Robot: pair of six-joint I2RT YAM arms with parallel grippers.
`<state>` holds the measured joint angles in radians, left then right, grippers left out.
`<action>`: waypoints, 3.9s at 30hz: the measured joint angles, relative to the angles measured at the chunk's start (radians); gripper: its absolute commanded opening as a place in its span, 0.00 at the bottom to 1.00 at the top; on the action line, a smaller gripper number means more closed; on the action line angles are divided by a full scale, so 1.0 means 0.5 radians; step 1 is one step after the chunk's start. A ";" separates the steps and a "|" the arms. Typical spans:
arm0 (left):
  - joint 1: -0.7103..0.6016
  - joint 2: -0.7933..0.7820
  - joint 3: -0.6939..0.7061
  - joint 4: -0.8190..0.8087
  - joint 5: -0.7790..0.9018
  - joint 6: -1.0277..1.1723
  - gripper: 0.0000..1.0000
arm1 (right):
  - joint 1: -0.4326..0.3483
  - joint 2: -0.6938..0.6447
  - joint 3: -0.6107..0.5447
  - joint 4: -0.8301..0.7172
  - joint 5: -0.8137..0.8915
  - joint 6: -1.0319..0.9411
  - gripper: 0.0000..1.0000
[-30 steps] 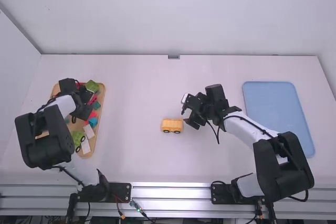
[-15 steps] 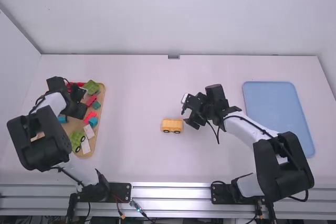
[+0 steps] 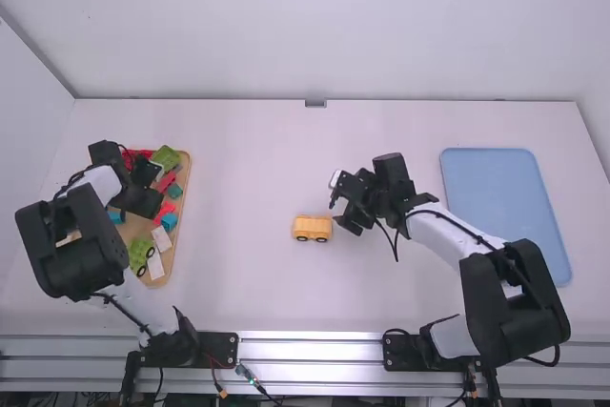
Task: Assemble lego blocks to make yellow taxi
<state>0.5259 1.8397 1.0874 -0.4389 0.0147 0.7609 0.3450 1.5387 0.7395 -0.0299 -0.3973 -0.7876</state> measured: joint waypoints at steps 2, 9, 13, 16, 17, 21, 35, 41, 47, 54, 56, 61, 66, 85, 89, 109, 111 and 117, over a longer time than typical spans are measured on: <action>0.010 0.046 0.033 -0.037 0.040 0.006 0.61 | 0.000 0.000 0.000 0.001 0.001 -0.001 0.99; 0.014 0.075 0.086 -0.042 0.068 0.044 0.59 | 0.000 0.000 0.000 0.002 0.000 0.003 0.99; 0.017 0.076 0.086 -0.052 0.069 0.084 0.56 | 0.000 0.000 0.000 0.002 0.000 0.002 0.99; 0.023 0.076 0.085 -0.021 0.072 0.099 0.56 | 0.000 0.000 0.000 0.002 -0.001 0.002 0.99; 0.034 0.076 0.086 -0.017 0.076 0.103 0.56 | 0.000 0.000 0.000 0.002 0.001 -0.003 0.99; 0.054 0.076 0.085 -0.019 0.075 0.103 0.56 | 0.000 0.000 0.000 0.005 0.001 -0.002 0.99; 0.053 0.076 0.086 0.010 0.076 0.103 0.55 | 0.000 0.000 0.000 0.011 0.000 0.001 0.99; 0.053 0.089 0.079 0.049 0.076 0.121 0.51 | 0.000 0.000 0.000 0.011 0.000 -0.001 0.99; 0.053 0.136 0.066 0.062 0.080 0.135 0.52 | 0.000 0.000 0.000 0.011 -0.001 0.002 0.99; 0.053 0.140 0.066 0.063 0.114 0.136 0.50 | 0.000 0.000 0.000 0.008 0.000 0.001 0.99; 0.053 0.140 0.067 0.063 0.114 0.135 0.50 | -0.001 0.000 0.000 0.009 0.000 0.002 0.99; 0.053 0.140 0.067 0.063 0.113 0.135 0.49 | 0.000 0.000 -0.001 0.009 -0.001 -0.001 0.99; 0.053 0.140 0.067 0.056 0.113 0.136 0.41 | 0.000 0.000 0.000 0.009 0.000 0.001 0.99; 0.056 0.140 0.066 0.027 0.114 0.149 0.28 | 0.000 0.000 0.000 0.009 0.008 0.046 0.99; 0.055 0.140 0.066 0.052 0.113 0.139 0.24 | 0.000 -0.001 0.000 0.009 0.011 0.047 0.99; 0.055 0.137 0.134 -0.002 -0.003 -0.229 0.16 | 0.000 0.000 -0.001 0.202 0.014 0.203 0.99; 0.056 0.123 0.162 -0.038 -0.008 -0.261 0.15 | 0.000 0.000 0.000 0.257 0.010 0.255 0.99; 0.031 -0.067 0.181 -0.102 0.009 -0.349 0.12 | -0.001 0.000 0.000 0.500 -0.143 0.481 0.99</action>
<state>0.5411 1.8061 1.1778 -0.4900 0.0193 0.5865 0.3447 1.5387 0.7395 0.2199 -0.4690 -0.5468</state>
